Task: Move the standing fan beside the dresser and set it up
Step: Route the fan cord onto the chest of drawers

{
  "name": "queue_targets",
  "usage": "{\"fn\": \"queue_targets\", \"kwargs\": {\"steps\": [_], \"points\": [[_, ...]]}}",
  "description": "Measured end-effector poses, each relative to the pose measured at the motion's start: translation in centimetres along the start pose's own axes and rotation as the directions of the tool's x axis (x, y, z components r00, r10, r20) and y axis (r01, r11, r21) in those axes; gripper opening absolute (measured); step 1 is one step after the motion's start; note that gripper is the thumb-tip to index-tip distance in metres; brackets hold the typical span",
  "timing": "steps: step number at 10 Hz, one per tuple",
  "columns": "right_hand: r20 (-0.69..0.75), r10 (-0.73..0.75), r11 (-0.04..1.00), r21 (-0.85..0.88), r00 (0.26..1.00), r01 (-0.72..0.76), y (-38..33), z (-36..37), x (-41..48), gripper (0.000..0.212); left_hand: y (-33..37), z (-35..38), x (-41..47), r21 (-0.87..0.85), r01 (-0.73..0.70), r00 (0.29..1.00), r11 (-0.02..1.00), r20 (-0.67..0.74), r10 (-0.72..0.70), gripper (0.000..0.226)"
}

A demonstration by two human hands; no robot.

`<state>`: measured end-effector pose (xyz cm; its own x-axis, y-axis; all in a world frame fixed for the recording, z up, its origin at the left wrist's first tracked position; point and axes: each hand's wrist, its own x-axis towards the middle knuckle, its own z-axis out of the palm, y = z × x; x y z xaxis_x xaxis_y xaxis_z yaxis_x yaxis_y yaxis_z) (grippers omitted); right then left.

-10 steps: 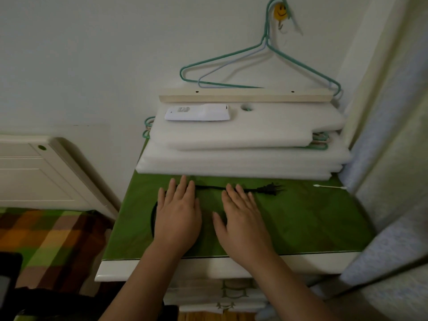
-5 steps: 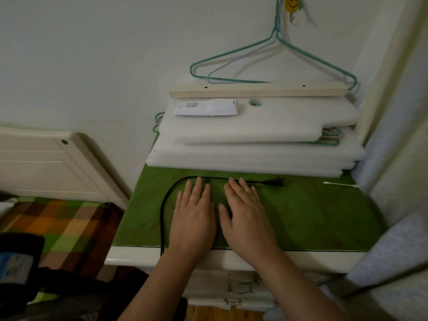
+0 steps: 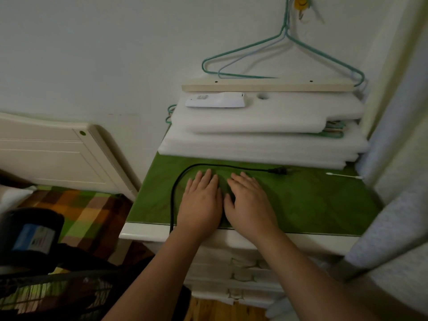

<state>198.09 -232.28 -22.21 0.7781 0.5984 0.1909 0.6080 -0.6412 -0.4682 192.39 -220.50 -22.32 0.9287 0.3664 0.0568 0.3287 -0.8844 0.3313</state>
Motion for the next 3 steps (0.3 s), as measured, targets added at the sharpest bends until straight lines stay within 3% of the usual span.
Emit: {"fn": "queue_targets", "kwargs": {"steps": [3], "points": [[0.016, 0.106, 0.983, -0.154, 0.994, -0.102, -2.5, 0.5, -3.3, 0.050, -0.4, -0.4, -3.7, 0.028, -0.123, 0.991, 0.992, 0.050, 0.122, 0.053]]}}
